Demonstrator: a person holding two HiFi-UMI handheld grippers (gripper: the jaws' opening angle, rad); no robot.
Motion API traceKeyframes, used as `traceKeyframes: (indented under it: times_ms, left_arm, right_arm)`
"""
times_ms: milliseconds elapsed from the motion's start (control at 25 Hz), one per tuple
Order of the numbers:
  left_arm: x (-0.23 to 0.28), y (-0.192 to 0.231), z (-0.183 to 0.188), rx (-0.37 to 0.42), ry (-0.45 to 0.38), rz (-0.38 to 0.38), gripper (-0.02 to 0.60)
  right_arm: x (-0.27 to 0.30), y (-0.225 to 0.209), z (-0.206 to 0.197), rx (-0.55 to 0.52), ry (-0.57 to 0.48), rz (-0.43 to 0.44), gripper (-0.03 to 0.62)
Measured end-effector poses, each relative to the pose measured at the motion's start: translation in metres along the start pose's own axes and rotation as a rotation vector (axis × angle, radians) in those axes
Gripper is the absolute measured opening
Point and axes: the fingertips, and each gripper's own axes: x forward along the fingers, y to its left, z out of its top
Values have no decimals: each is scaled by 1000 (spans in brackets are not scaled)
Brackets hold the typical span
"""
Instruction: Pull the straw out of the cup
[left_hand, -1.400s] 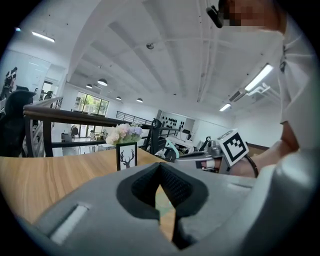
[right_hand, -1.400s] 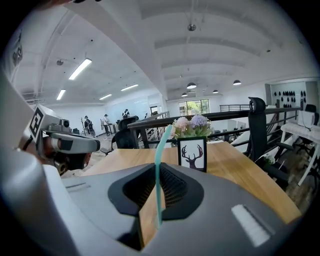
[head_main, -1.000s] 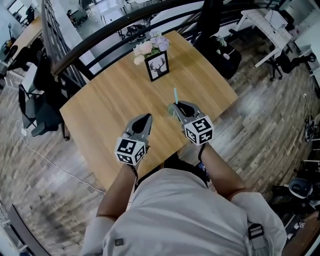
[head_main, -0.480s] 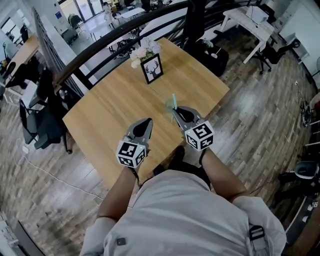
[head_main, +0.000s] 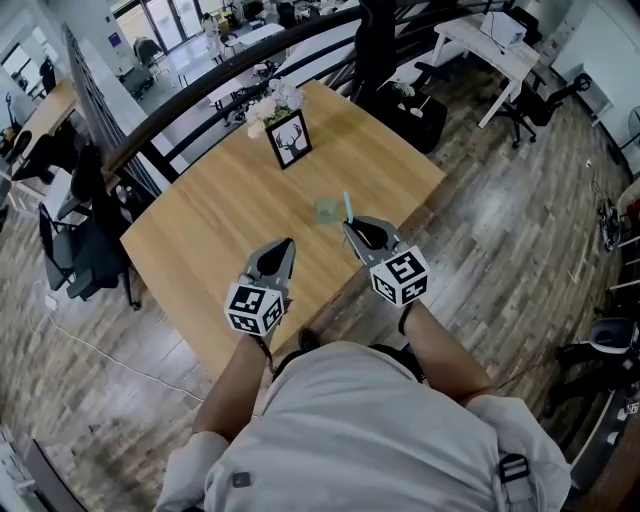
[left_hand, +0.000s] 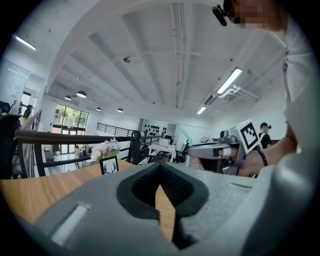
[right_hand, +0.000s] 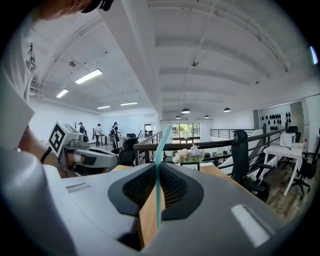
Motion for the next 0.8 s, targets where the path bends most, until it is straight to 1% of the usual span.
traceKeyframes:
  times_ms: [320, 560, 800]
  left_arm:
    - [3, -60, -3, 0, -20, 84, 5]
    - [1, -120, -10, 7, -36, 109, 5]
    - [-12, -175, -13, 23, -61, 133, 5]
  right_arm:
    - [-67, -15, -10, -9, -24, 76, 35]
    - [-121, -25, -20, -6, -42, 108, 35]
    - [-177, -28, -32, 9, -54, 128, 34]
